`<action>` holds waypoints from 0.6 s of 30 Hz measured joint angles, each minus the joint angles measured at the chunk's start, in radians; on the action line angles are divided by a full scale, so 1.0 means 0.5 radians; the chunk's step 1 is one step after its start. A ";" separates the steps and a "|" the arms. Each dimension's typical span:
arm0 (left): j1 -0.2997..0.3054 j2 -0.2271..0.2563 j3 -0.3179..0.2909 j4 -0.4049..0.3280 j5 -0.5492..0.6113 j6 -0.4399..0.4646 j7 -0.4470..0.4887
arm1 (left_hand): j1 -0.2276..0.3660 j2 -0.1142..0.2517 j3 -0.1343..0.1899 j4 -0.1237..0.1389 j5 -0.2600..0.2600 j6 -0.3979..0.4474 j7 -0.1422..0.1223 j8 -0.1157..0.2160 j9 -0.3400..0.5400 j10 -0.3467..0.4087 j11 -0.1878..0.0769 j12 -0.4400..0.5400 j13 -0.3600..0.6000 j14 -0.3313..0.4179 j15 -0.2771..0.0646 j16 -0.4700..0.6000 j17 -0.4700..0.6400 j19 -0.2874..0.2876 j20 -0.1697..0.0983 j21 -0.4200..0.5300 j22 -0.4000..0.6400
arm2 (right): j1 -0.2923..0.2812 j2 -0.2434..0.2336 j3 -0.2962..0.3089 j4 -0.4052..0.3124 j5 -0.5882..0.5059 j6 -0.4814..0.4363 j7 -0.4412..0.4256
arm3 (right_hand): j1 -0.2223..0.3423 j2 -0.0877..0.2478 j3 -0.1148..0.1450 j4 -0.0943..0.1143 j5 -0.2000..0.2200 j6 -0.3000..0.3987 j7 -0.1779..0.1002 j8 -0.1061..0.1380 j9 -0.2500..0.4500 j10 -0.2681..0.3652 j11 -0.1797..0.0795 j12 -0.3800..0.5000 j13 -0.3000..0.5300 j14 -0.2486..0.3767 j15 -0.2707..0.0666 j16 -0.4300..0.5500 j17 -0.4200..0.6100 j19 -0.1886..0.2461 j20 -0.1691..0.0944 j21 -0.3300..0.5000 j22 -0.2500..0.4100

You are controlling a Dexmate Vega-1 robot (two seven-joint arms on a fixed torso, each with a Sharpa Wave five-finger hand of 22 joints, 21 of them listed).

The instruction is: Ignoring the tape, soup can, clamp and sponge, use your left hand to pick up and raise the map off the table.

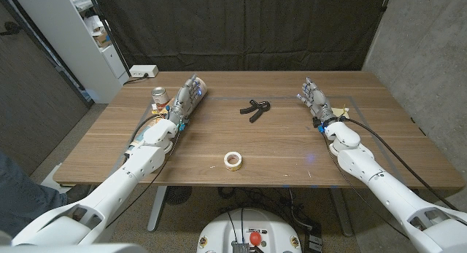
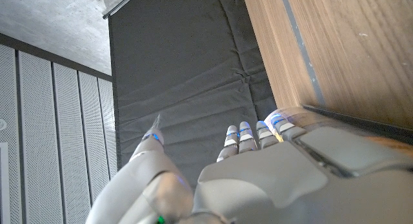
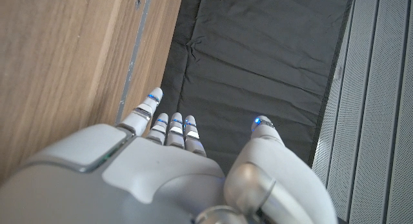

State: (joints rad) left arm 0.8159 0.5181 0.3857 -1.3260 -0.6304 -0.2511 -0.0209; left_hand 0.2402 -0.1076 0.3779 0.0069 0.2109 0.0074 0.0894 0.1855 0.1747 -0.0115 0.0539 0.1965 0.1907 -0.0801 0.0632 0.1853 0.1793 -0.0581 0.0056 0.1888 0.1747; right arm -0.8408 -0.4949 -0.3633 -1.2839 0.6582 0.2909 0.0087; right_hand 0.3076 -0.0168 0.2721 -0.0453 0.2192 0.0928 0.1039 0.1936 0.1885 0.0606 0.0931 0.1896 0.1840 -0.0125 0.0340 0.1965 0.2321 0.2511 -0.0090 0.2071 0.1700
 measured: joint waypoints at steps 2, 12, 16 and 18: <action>-0.002 0.005 0.003 -0.014 0.005 0.001 -0.001 | 0.000 0.000 0.001 -0.001 0.000 0.000 0.000 0.000 0.000 0.000 0.000 0.000 0.000 0.000 0.000 0.000 0.000 0.000 0.000 0.000 0.000 | -0.003 0.000 0.002 0.000 0.002 -0.001 -0.003 | 0.000 0.000 0.000 0.000 0.012 0.000 0.000 0.000 0.000 0.000 0.000 0.000 0.000 0.000 0.000 0.000 0.000 0.000 0.000 0.000 0.000; 0.006 0.027 0.010 -0.071 0.028 0.006 0.002 | 0.016 0.016 0.008 -0.008 0.000 0.000 0.000 0.000 0.000 0.000 0.000 0.008 0.000 0.005 0.003 0.000 0.000 -0.003 0.018 0.000 0.000 | -0.008 0.008 0.005 0.006 0.006 -0.004 -0.019 | 0.000 0.001 0.000 0.000 0.015 0.007 -0.008 0.000 0.000 0.011 0.011 0.000 0.000 0.011 0.011 0.000 0.000 0.000 0.000 0.000 0.000; 0.017 0.040 0.010 -0.101 0.035 0.007 0.008 | 0.016 0.016 0.008 -0.008 0.000 0.000 0.000 0.000 0.000 0.000 0.000 0.008 0.000 0.008 0.006 0.000 0.000 -0.003 0.018 0.000 0.000 | -0.008 0.013 0.005 0.011 0.007 -0.004 -0.020 | 0.008 0.008 0.006 -0.006 0.015 0.007 -0.008 0.000 0.000 0.011 0.011 0.000 0.000 0.011 0.011 0.000 0.000 0.000 0.000 0.000 0.000; 0.028 0.051 0.009 -0.126 0.043 0.007 0.014 | 0.016 0.016 0.008 -0.008 0.000 0.000 0.000 0.000 0.000 0.000 0.000 0.008 0.000 0.008 0.006 0.000 0.000 -0.010 0.025 0.000 0.000 | -0.008 0.020 0.005 0.020 0.007 -0.004 -0.021 | 0.008 0.008 0.006 -0.006 0.015 0.008 -0.007 0.000 0.000 0.011 0.011 0.000 0.000 0.011 0.011 0.000 0.000 0.000 0.000 0.000 0.000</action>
State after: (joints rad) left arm 0.8300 0.5435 0.3900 -1.3890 -0.6088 -0.2477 -0.0136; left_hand 0.2482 -0.0996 0.3819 0.0028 0.2109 0.0073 0.0893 0.1855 0.1747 -0.0115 0.0538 0.2003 0.1908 -0.0759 0.0663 0.1853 0.1792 -0.0633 0.0182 0.1888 0.1746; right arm -0.8449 -0.4851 -0.3611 -1.2740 0.6618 0.2889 -0.0019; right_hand 0.3114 -0.0129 0.2752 -0.0484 0.2266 0.0966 0.1001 0.1935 0.1884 0.0663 0.0985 0.1896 0.1839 -0.0070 0.0394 0.1964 0.2323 0.2511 -0.0090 0.2070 0.1699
